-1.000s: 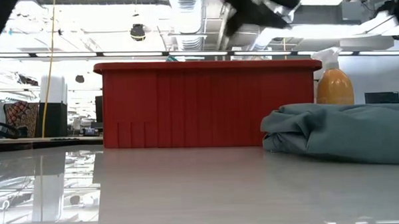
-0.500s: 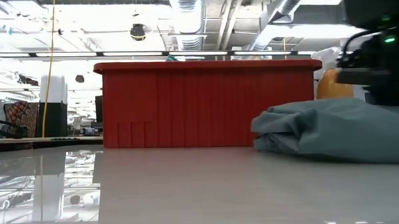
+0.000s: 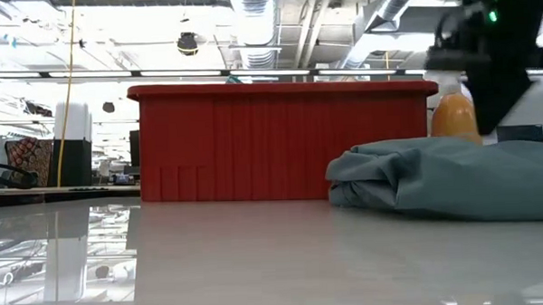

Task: Fold Laundry from Bin
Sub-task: Move the light blue pants to the right, then remove the sky blue shorts from the red laundry bin

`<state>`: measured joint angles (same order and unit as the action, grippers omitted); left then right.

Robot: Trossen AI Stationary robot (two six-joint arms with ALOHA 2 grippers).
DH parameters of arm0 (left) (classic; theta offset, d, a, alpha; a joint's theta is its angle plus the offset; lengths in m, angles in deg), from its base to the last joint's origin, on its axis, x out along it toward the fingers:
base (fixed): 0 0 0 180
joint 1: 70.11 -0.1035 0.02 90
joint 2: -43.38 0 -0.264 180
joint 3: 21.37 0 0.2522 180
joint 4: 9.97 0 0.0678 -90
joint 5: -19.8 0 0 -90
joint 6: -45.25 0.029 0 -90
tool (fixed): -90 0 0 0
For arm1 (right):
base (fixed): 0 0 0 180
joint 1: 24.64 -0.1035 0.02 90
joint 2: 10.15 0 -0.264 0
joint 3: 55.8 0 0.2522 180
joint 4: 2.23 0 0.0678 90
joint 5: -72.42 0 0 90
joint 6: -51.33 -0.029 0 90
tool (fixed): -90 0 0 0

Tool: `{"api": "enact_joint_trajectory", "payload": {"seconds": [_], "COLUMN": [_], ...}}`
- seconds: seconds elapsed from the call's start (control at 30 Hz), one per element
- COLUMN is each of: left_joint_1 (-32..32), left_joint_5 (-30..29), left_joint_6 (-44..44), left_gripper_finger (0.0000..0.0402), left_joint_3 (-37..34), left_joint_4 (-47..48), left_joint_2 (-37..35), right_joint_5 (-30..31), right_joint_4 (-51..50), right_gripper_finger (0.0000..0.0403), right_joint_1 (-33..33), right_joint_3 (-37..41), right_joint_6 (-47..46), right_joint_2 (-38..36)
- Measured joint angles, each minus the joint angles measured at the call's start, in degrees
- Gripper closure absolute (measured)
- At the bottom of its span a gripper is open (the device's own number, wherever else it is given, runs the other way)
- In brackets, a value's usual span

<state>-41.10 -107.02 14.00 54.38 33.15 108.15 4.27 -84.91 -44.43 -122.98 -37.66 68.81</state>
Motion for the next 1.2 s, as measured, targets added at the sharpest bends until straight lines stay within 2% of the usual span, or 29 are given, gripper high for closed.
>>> {"api": "enact_joint_trajectory", "payload": {"seconds": [0.13, 0.3, 0.43, 0.6, 0.73, 0.9, 1.0, 1.2], "left_joint_1": [0.98, 1.10, 1.10, 1.96, 2.52, 0.94, -1.32, -7.35], "left_joint_5": [1.04, 3.83, 5.22, 8.12, 9.78, 9.19, 8.67, 3.90], "left_joint_6": [-1.05, -0.08, -1.71, -2.99, -2.03, -0.59, 1.60, 0.17], "left_gripper_finger": [0.0262, 0.0262, 0.0262, 0.0262, 0.0262, 0.0262, 0.0262, 0.0262], "left_joint_3": [-10.87, -19.08, -20.68, -21.67, -22.30, -22.35, -22.33, -22.33], "left_joint_4": [-16.23, -30.23, -31.60, -31.57, -31.15, -31.51, -31.36, -31.35], "left_joint_2": [-4.79, -6.34, -5.65, -3.29, -1.03, 0.02, 0.00, 0.00], "right_joint_5": [2.49, 3.59, 5.92, 12.40, 13.60, 7.18, 1.28, -5.23], "right_joint_4": [-5.07, 0.42, 12.60, 35.98, 48.69, 60.95, 61.91, 62.55], "right_gripper_finger": [0.0387, 0.0387, 0.0386, 0.0378, 0.0377, 0.0369, 0.0353, 0.0294], "right_joint_1": [-1.88, -4.92, -6.71, -5.29, 2.51, 15.17, 23.88, 40.22], "right_joint_3": [-6.27, -9.74, -10.07, -10.11, -10.16, -10.22, -11.81, -12.74], "right_joint_6": [0.81, 6.84, 12.36, 27.84, 39.36, 51.89, 60.07, 78.77], "right_joint_2": [-0.05, -0.04, -0.04, 0.09, 0.09, 0.09, 0.11, 0.14]}}
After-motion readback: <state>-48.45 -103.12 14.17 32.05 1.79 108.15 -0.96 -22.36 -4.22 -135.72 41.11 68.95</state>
